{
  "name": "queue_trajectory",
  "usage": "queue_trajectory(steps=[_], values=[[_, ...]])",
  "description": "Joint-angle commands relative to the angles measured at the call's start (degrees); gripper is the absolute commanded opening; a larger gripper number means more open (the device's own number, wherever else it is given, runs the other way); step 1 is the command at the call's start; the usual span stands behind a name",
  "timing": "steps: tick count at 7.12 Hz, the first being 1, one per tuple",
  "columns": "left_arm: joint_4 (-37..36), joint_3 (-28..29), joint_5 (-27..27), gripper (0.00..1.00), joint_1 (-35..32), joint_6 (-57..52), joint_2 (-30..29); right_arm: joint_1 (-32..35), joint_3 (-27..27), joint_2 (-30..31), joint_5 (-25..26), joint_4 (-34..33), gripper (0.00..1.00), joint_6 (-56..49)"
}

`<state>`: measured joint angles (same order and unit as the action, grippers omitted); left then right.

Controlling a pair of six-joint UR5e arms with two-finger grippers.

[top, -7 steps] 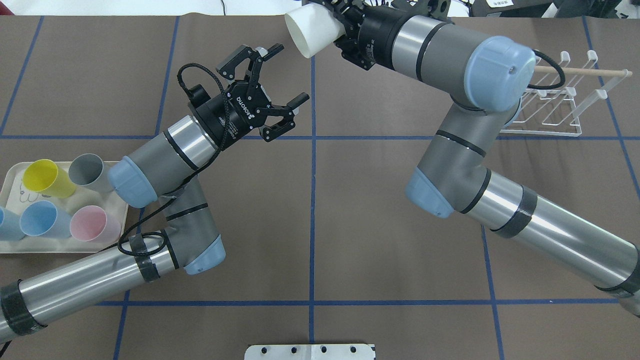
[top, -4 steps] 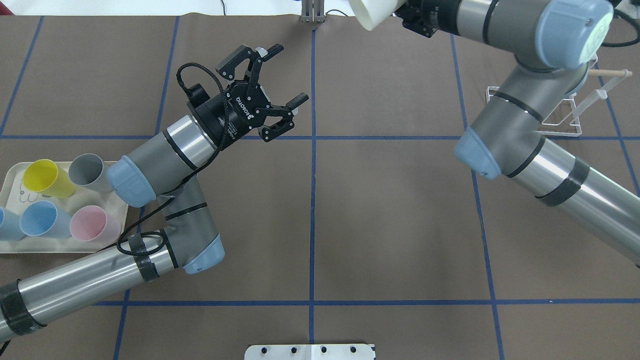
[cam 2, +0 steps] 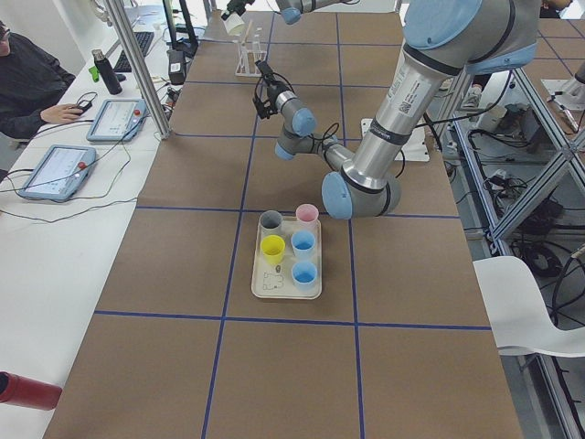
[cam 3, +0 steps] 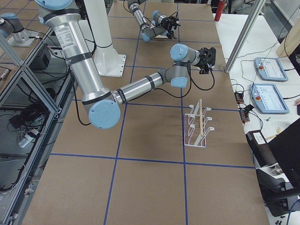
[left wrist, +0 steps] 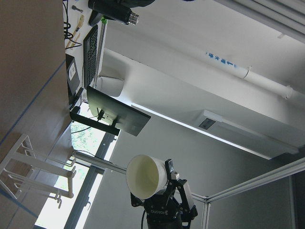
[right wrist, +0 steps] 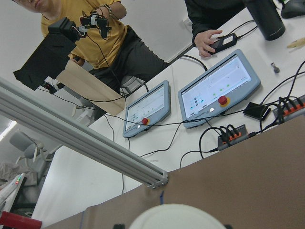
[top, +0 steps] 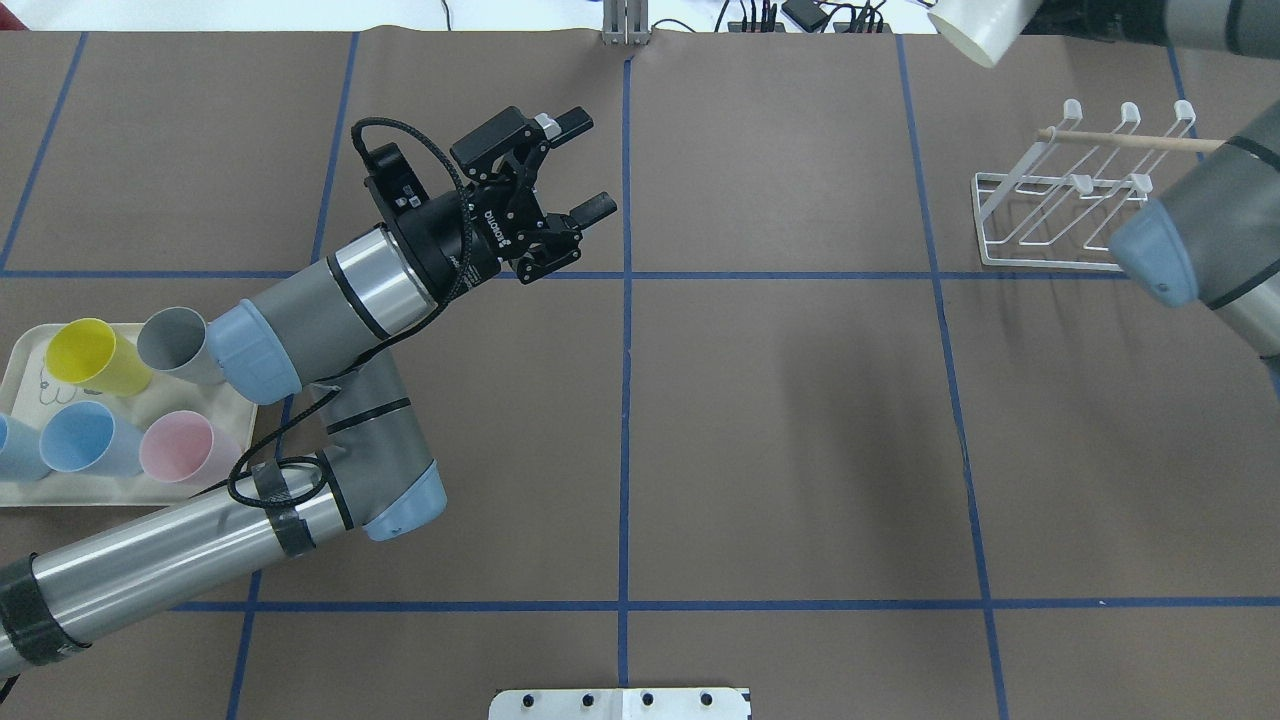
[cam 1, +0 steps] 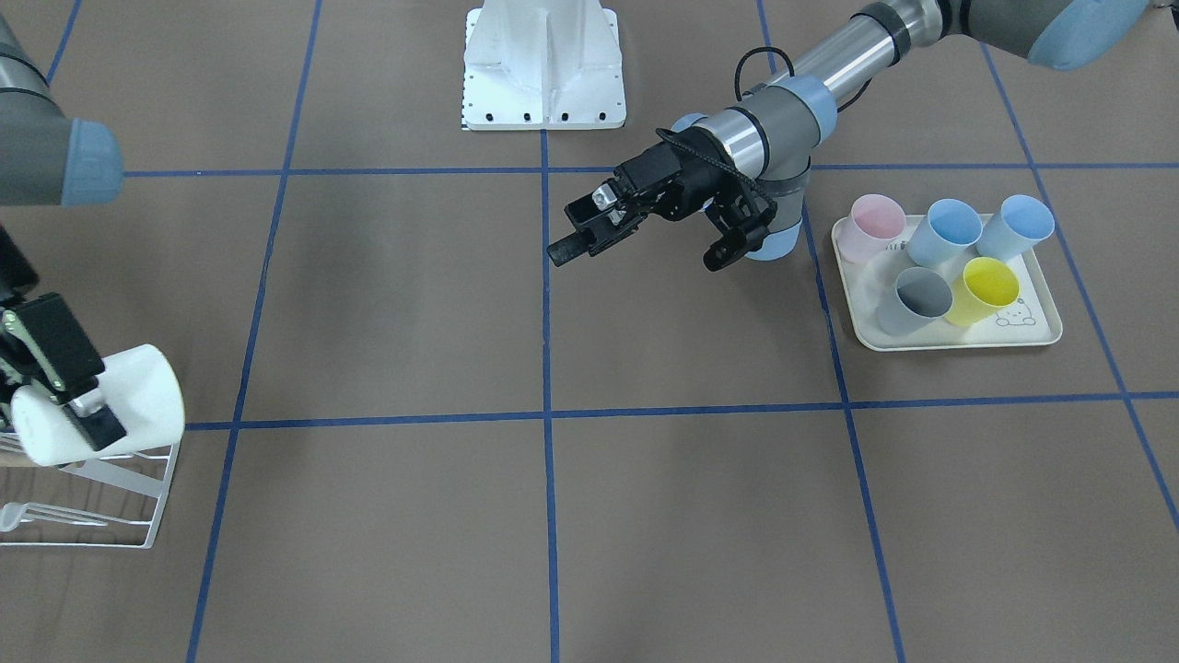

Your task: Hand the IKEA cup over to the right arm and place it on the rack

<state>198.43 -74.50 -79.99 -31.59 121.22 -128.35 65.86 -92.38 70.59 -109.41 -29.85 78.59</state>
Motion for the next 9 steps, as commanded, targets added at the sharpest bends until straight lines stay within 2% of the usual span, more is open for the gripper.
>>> queue_trajectory(steps=[1,3,4,5,6,7,9], values=[[-2.0,0.1,-0.9,1.0,-0.3,-6.4,0.1,5.3,-0.3,6.9,-1.8,-1.0,0.0,-15.1],[-6.6,-0.2,-2.4,1.0,-1.0,-9.3,0.0,9.1,-0.9,12.4,-0.5,-1.0,0.0,-25.3],[-8.1,-0.2,-6.2,1.0,-3.1,-9.4,-0.1,10.1,-2.2,16.2,1.1,-1.0,0.0,-31.9],[-9.3,-0.3,-10.2,1.0,-5.5,-9.4,-0.1,10.0,-4.5,19.9,6.8,-1.0,0.0,-35.7],[-9.4,-0.2,-10.8,1.0,-5.9,-9.4,0.0,9.6,-7.0,22.9,8.4,-1.0,0.0,-36.2],[-9.4,-0.1,-10.8,1.0,-5.9,-9.4,0.0,8.8,-7.1,24.1,8.9,-1.0,0.0,-38.2],[-9.3,-0.1,-10.8,1.0,-5.8,-9.4,-0.1,2.0,-7.2,24.3,17.7,-0.9,0.0,-39.5]])
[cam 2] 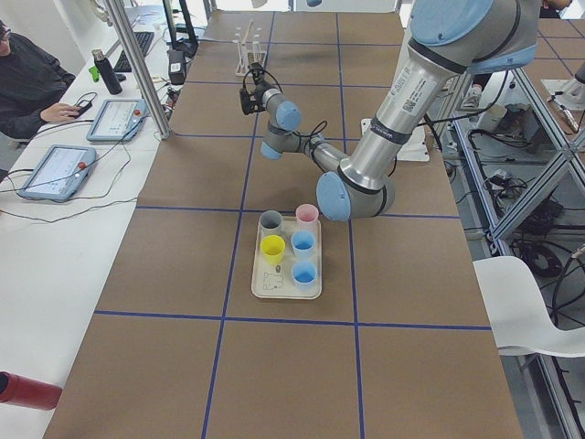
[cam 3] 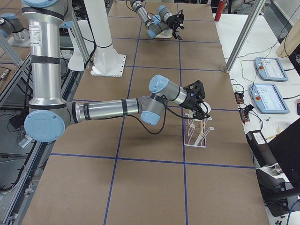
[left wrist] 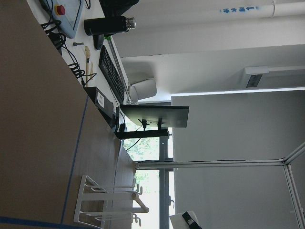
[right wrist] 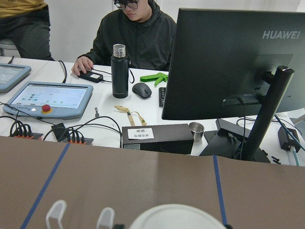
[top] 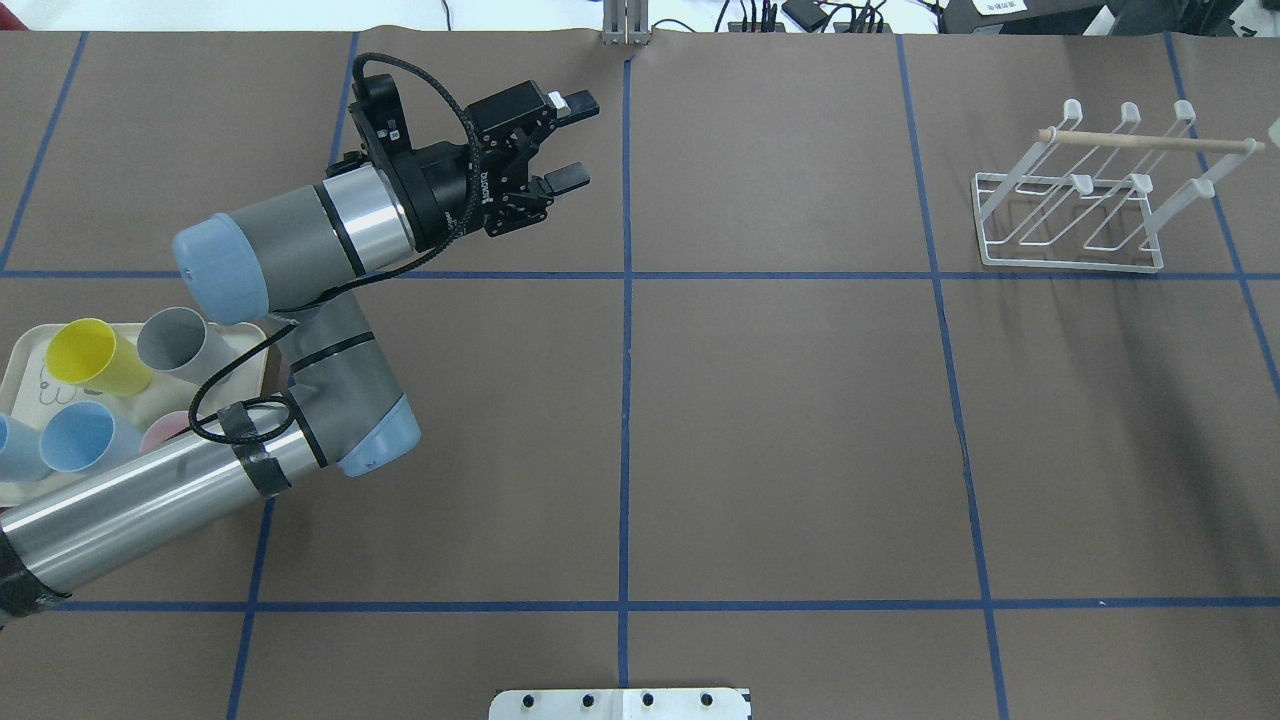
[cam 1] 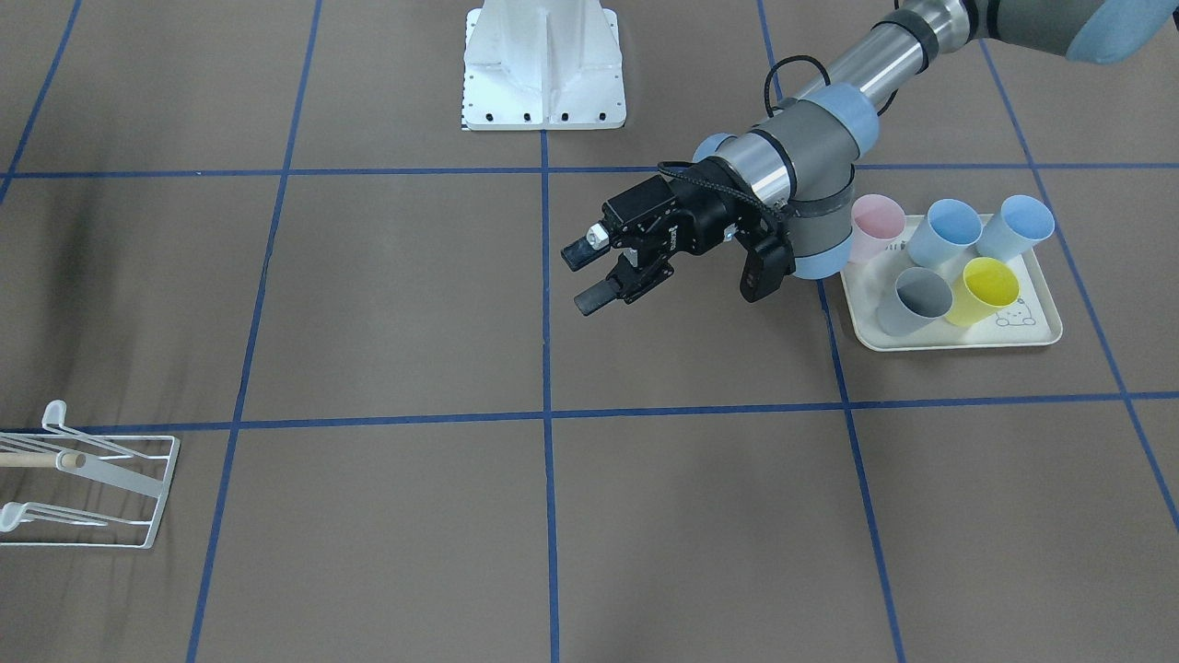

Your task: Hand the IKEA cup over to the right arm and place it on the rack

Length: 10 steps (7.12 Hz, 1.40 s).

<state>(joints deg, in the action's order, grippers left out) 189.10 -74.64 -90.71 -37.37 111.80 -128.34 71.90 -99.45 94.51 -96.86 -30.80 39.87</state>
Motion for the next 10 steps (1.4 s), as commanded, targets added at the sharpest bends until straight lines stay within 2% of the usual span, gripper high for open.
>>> queue_trajectory(steps=[1,6,10], values=[[0.0,0.0,-0.1,1.0,-0.1,0.0,0.0,-4.5,-0.1,0.7,5.4,0.0,0.0,-1.0],[0.4,0.4,-0.2,1.0,-0.1,0.0,0.3,-6.7,1.3,0.8,5.2,-0.1,0.0,-1.4],[0.6,0.3,-0.1,1.0,0.0,0.0,1.0,-6.9,5.1,-1.1,5.9,0.2,0.0,-5.2]])
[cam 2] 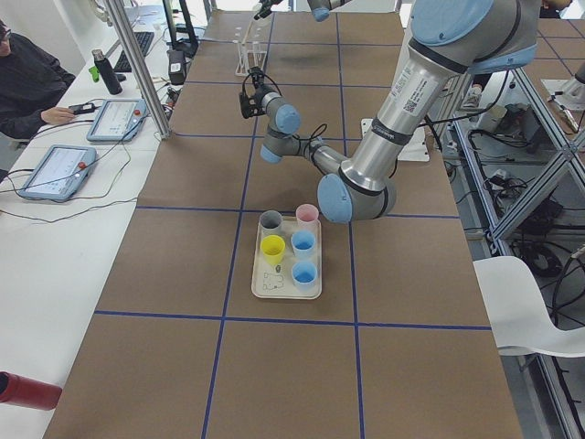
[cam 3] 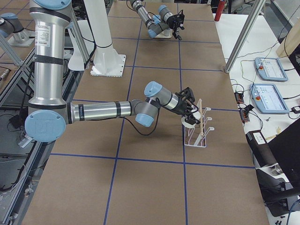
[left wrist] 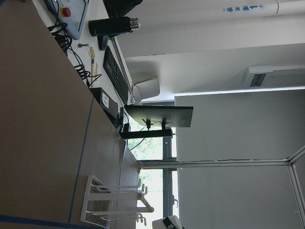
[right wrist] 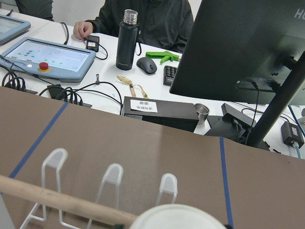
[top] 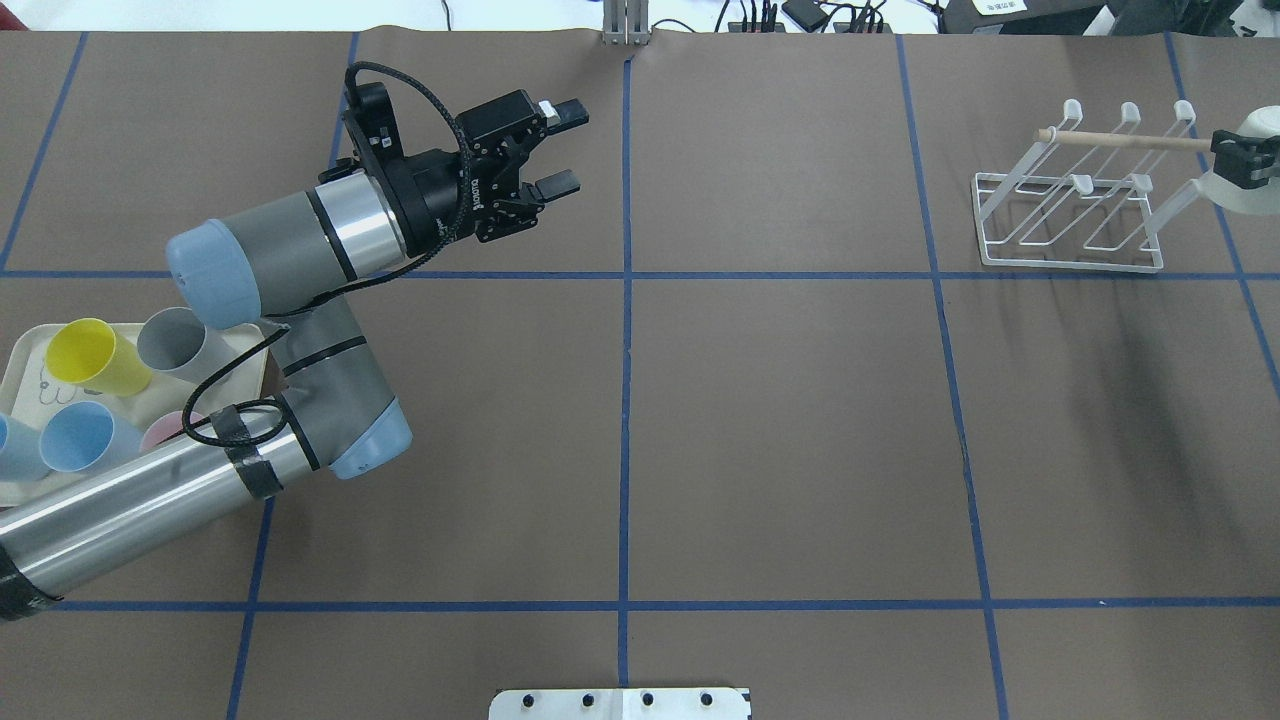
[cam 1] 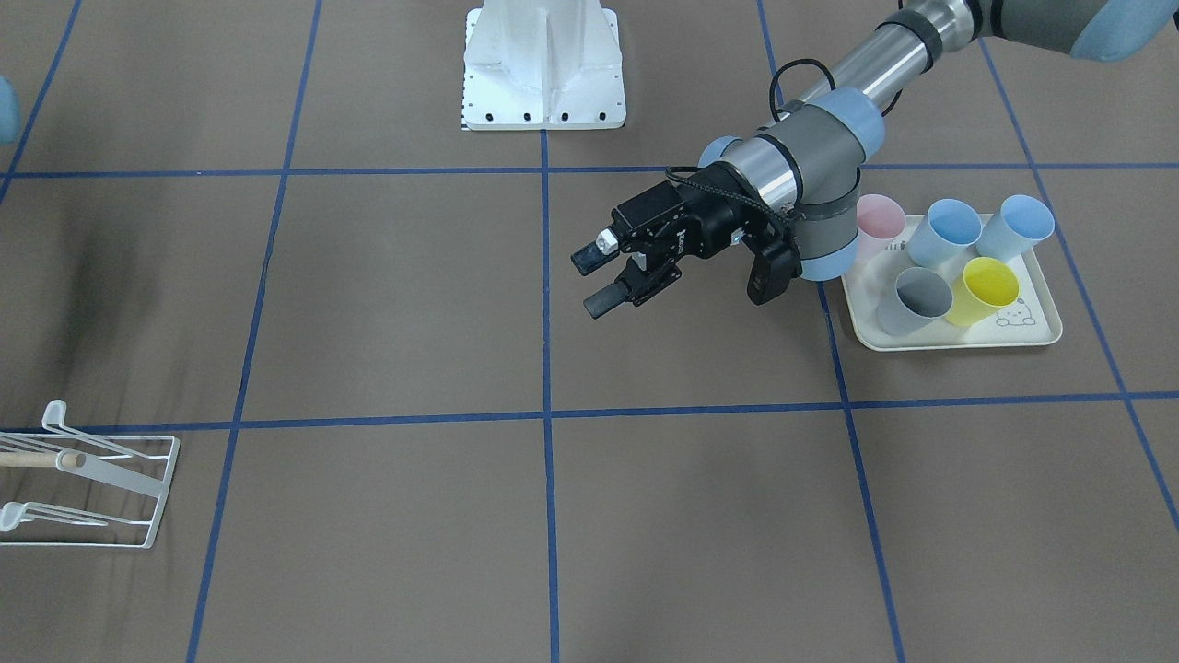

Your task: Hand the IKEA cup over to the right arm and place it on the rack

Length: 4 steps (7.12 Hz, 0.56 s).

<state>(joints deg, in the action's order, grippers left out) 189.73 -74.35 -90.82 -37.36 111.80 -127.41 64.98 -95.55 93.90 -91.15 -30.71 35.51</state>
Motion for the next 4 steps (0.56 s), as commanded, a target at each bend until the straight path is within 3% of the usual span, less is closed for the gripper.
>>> queue_trajectory(steps=[1,4], values=[[-0.1,0.0,0.0,1.0,0.1,0.0,0.1,0.0,1.5,-0.6,0.2,0.1,0.0,-0.8],[0.0,0.1,0.0,1.0,0.1,0.0,0.2,0.0,3.2,-1.6,0.2,0.4,0.0,-0.8]])
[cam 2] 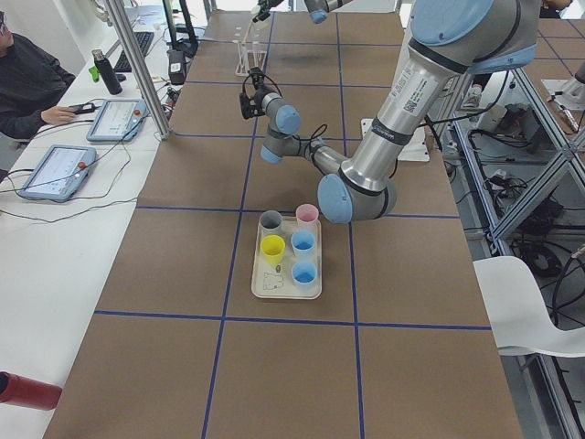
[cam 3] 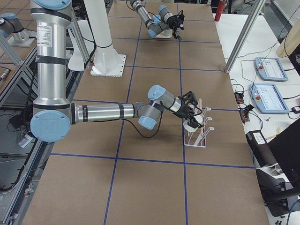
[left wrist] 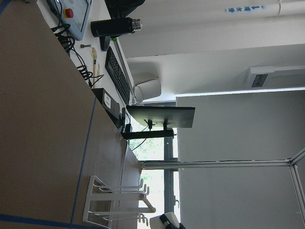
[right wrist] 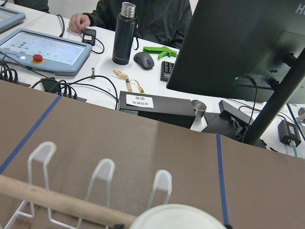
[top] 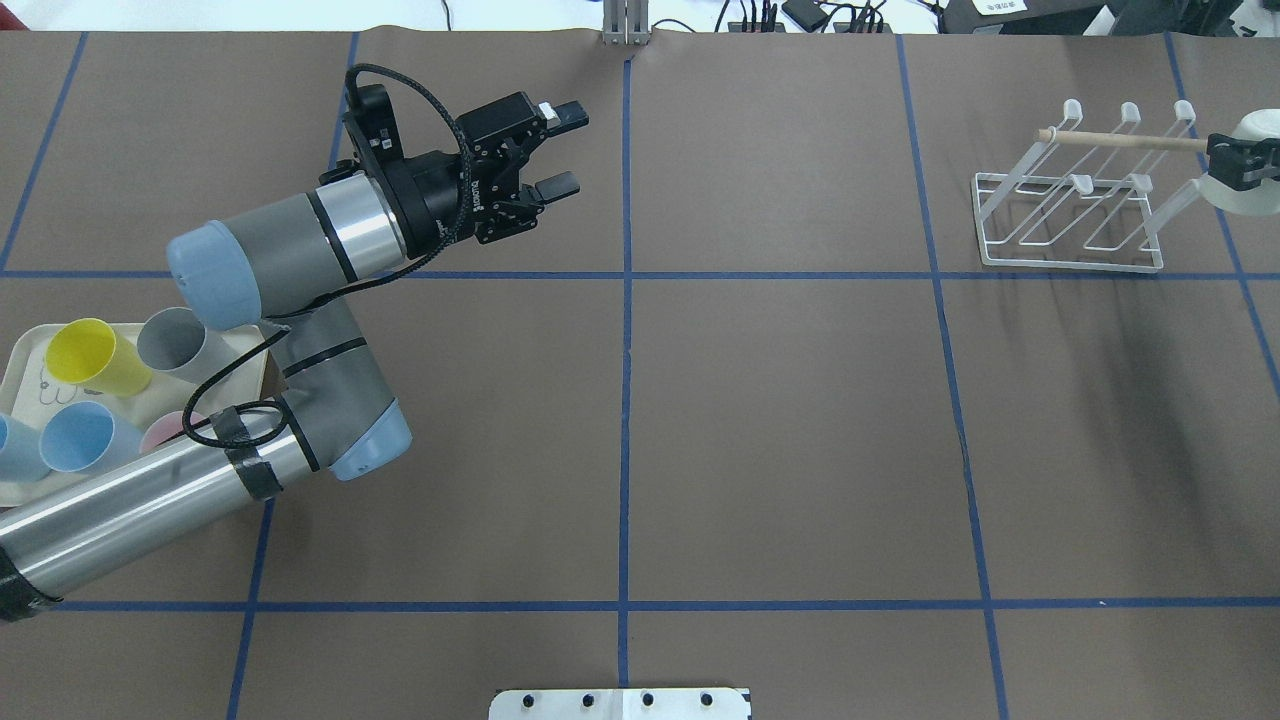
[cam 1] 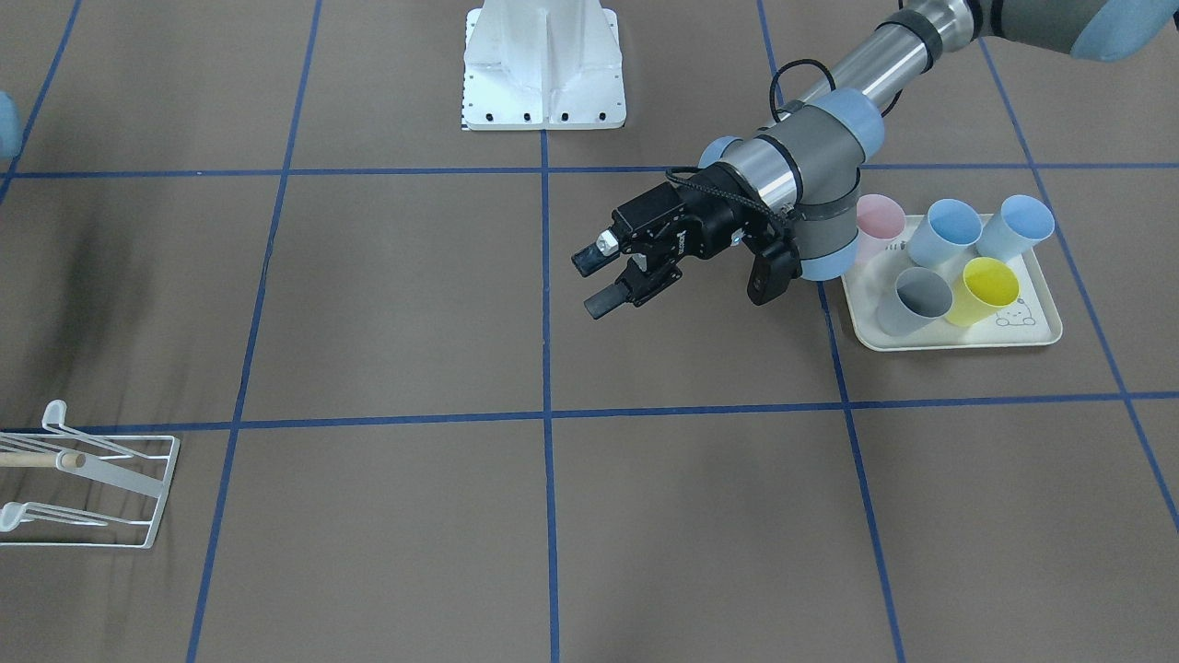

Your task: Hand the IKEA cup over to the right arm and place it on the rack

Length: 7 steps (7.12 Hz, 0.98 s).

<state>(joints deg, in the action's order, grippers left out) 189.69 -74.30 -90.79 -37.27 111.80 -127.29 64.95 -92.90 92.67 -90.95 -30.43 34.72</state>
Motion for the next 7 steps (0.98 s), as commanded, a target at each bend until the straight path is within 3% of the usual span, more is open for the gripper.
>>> queue_trajectory(steps=[1,7], values=[[0.2,0.0,0.0,1.0,0.0,0.0,0.3,-0.1,0.9,-0.5,0.0,0.3,0.0,0.1],[0.3,0.1,0.0,1.0,0.0,0.0,0.3,-1.1,1.4,-1.5,-0.3,0.5,0.0,0.0]])
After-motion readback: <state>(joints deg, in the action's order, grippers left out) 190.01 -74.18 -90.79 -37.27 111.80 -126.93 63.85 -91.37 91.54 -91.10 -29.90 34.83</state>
